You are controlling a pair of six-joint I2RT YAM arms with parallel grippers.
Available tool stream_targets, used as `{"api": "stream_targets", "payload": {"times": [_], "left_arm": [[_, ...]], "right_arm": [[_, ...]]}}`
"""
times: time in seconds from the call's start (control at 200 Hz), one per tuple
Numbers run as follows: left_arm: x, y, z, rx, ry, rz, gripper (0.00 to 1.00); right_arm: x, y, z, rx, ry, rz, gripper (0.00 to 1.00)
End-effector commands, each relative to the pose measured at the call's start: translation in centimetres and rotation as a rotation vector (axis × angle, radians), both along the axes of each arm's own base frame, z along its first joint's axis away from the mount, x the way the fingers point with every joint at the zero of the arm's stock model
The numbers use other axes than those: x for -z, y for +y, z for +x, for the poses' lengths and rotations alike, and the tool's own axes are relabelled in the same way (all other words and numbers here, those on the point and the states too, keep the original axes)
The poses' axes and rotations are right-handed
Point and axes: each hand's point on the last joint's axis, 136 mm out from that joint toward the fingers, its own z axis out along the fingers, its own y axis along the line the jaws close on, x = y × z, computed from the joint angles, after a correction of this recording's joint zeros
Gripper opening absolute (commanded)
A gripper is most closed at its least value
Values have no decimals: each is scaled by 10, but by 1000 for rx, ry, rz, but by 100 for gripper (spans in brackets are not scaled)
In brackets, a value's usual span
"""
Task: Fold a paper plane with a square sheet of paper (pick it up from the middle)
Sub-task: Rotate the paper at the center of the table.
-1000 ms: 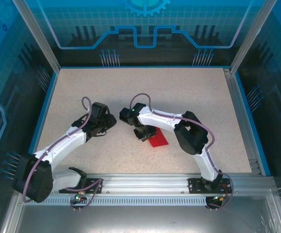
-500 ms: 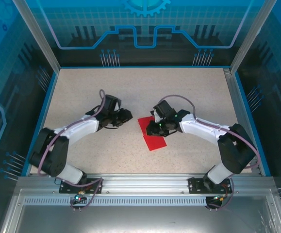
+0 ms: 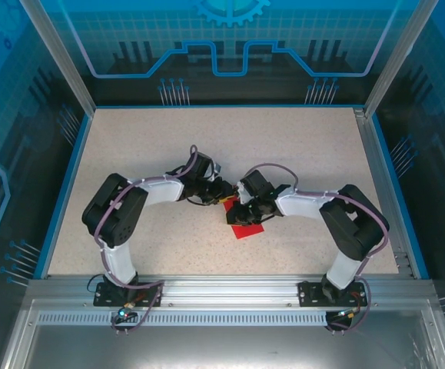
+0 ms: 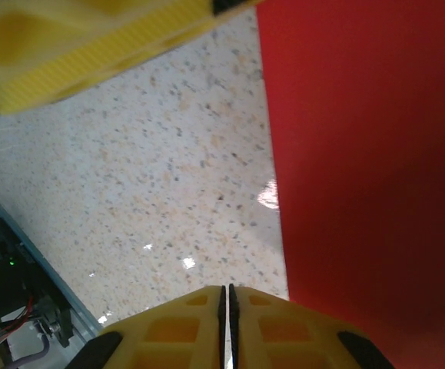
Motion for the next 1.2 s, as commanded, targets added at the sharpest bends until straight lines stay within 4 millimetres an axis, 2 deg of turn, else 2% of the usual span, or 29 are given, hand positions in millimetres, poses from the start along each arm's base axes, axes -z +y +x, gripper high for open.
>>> {"api": "stream_targets", "payload": {"times": [0.0,0.155,0.315,0.45,0.62,0.705,0.8,0.85,0.935,1.06,1.125,1.195], "left_arm": [[6,-4,9,3,4,18,22],[27,6,13,-16,26,77,20],[38,16,19,-39,47,78,19],[43,19,18,-31,50,92,18],[42,17,29,-5,32,65,19],[38,10,34,34,18,55,19],[34,9,37,87,-3,83,19],[29,9,37,107,-15,88,19],[14,6,39,129,-48,74,22],[-14,-1,39,152,-91,41,27],[-25,-3,36,163,-106,38,29],[-30,-6,29,172,-99,40,30]], "right_arm": [[19,-4,-13,-1,65,9,12],[32,-12,-25,16,98,5,13],[33,-11,-32,31,100,29,14],[35,-12,-26,74,98,12,16],[33,1,-17,124,76,31,15],[24,13,-12,150,59,70,16],[-5,19,-4,152,-12,124,19],[-16,8,-1,169,-54,80,22],[-28,-27,5,218,-108,-31,27],[-25,-79,2,302,-87,-120,36],[-21,-93,-3,297,-70,-147,38],[-17,-98,-9,286,-39,-166,39]]}}
